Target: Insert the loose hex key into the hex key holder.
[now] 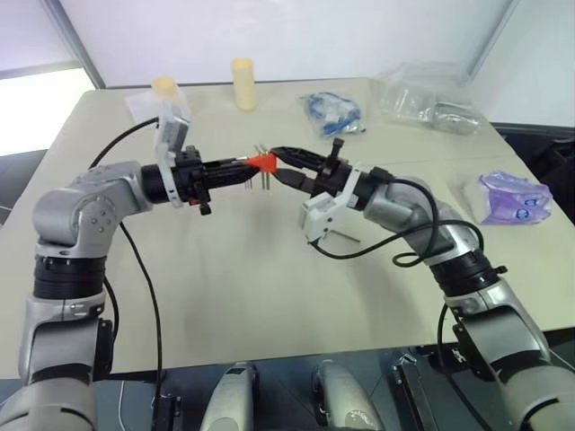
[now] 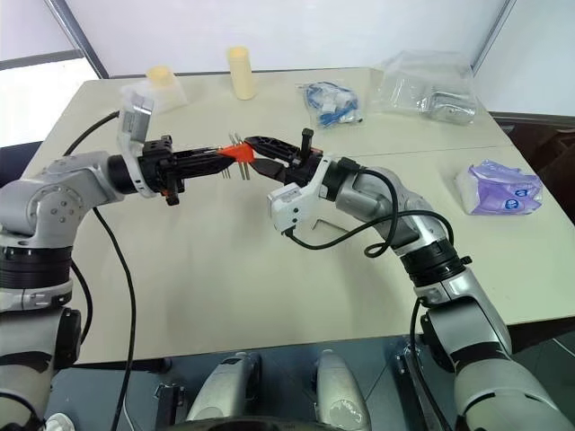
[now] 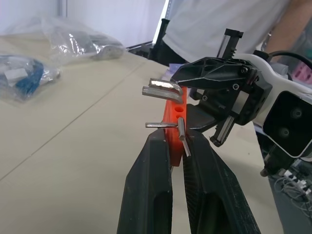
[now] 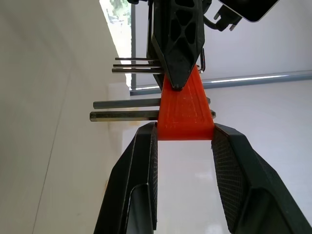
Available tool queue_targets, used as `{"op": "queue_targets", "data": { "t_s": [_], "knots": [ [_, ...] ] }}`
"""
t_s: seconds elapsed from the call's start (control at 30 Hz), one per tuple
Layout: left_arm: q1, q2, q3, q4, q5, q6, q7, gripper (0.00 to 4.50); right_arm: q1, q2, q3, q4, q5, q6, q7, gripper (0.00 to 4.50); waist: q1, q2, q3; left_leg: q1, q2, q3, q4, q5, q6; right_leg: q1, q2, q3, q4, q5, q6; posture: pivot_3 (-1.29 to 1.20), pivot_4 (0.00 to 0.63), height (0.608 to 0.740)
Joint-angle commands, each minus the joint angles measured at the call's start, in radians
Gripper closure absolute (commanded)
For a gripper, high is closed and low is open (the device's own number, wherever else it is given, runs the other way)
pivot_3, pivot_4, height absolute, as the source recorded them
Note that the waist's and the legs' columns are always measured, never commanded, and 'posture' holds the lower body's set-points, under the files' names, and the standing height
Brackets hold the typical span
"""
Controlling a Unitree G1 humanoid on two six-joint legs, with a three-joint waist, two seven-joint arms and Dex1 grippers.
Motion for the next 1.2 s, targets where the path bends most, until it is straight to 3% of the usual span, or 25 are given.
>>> {"op": "queue_targets", "data": {
  "t_s": [0.03,0.17,0.6,0.73,1.13,1.2],
  "knots": [
    [-0.040,-0.004,0.025,0.002,-0.022,0.028,0.017,3.58,-0.005,0.007,0.004,-0.056,0.015,-0.009,0.005,3.48,0.000,0.000,0.000,0.000,0.000,0.000,0.000,0.000,0.000,0.000,0.000,0.000,0.000,0.000,0.000,0.00,0.150,0.740],
    [-0.036,-0.008,0.017,-0.010,0.007,-0.016,0.006,1.79,-0.002,0.007,0.005,-0.059,0.019,-0.003,0.013,3.48,0.000,0.000,0.000,0.000,0.000,0.000,0.000,0.000,0.000,0.000,0.000,0.000,0.000,0.000,0.000,0.00,0.150,0.740],
    [-0.019,-0.007,0.012,-0.024,-0.002,-0.006,-0.003,1.79,-0.002,0.008,0.004,-0.063,0.023,0.005,0.017,3.48,0.000,0.000,0.000,0.000,0.000,0.000,0.000,0.000,0.000,0.000,0.000,0.000,0.000,0.000,0.000,0.00,0.150,0.740],
    [-0.014,-0.003,0.007,-0.024,0.001,0.000,-0.004,2.98,-0.008,0.009,0.000,-0.057,0.024,0.008,0.014,3.48,0.000,0.000,0.000,0.000,0.000,0.000,0.000,0.000,0.000,0.000,0.000,0.000,0.000,0.000,0.000,0.00,0.150,0.740],
    [-0.009,-0.003,0.002,-0.029,0.004,0.000,-0.006,2.98,-0.021,0.012,-0.008,-0.057,0.022,0.021,0.006,3.48,0.000,0.000,0.000,0.000,0.000,0.000,0.000,0.000,0.000,0.000,0.000,0.000,0.000,0.000,0.000,0.00,0.150,0.740],
    [-0.010,-0.005,0.002,-0.027,0.003,0.003,-0.004,3.56,-0.021,0.013,-0.008,-0.058,0.023,0.023,0.006,3.48,0.000,0.000,0.000,0.000,0.000,0.000,0.000,0.000,0.000,0.000,0.000,0.000,0.000,0.000,0.000,0.00,0.150,0.740]
  ]
}}
